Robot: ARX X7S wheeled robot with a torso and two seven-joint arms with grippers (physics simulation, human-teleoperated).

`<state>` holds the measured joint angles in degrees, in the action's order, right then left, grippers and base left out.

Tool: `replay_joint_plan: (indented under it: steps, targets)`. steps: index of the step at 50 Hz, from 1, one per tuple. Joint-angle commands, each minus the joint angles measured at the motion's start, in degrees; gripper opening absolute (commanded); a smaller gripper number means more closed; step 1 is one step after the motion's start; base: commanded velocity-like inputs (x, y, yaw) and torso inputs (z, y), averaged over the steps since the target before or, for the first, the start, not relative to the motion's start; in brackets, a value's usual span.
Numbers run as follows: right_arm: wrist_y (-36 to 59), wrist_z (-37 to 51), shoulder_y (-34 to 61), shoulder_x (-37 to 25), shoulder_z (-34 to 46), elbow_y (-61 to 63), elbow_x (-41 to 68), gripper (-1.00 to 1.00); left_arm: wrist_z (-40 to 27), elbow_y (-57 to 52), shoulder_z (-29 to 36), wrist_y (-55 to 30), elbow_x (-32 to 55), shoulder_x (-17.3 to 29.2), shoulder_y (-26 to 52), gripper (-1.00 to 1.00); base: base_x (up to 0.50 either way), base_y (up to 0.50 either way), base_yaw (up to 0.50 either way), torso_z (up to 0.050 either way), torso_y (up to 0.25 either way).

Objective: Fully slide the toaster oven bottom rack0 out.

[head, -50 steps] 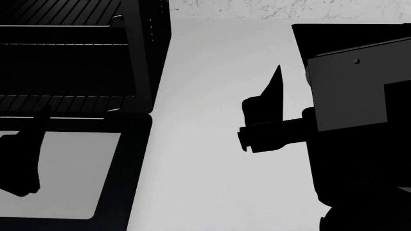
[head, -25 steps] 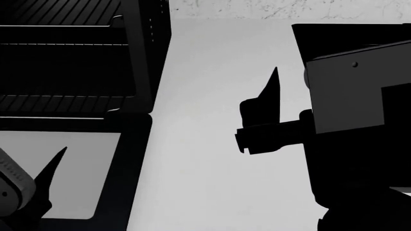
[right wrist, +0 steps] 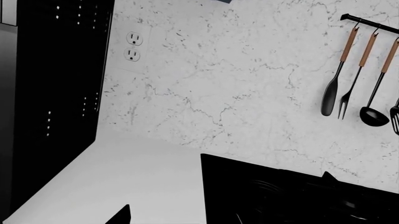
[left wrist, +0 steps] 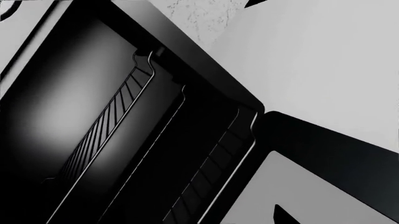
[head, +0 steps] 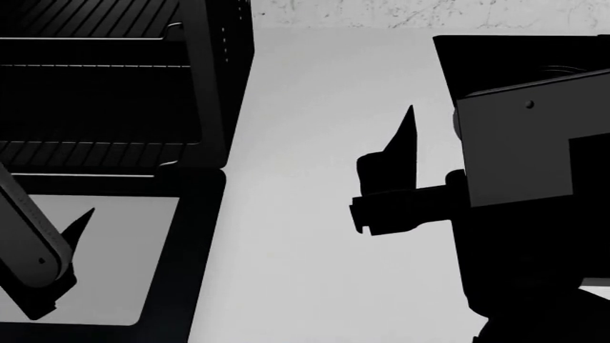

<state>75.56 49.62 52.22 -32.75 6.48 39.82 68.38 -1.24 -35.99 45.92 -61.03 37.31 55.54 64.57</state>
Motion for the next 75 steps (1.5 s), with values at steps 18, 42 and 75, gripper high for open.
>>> replay_joint_plan:
  steps: [18,42,75]
  targets:
    - [-0.54,1.79,-0.21,-0.64,-0.51,0.52,2.45,1.0,7.56,18.62,12.16,12.54,-14.71,-6.29,0.65,1.0,0.0,0.0,0.0,0.0,0.0]
    - [-1.75,1.34,0.13,-1.48,0.5,0.2,2.1,1.0,10.88,40.12,17.3,22.47,-23.08,-15.51,4.62,1.0,0.0,0.0,0.0,0.0,0.0]
    - [-1.85,3.67,1.17,-2.27,0.05,0.54,5.37,1.0,8.62,32.6,15.03,19.97,-20.38,-12.78,2.21,-1.0,0.0,0.0,0.0,0.0,0.0]
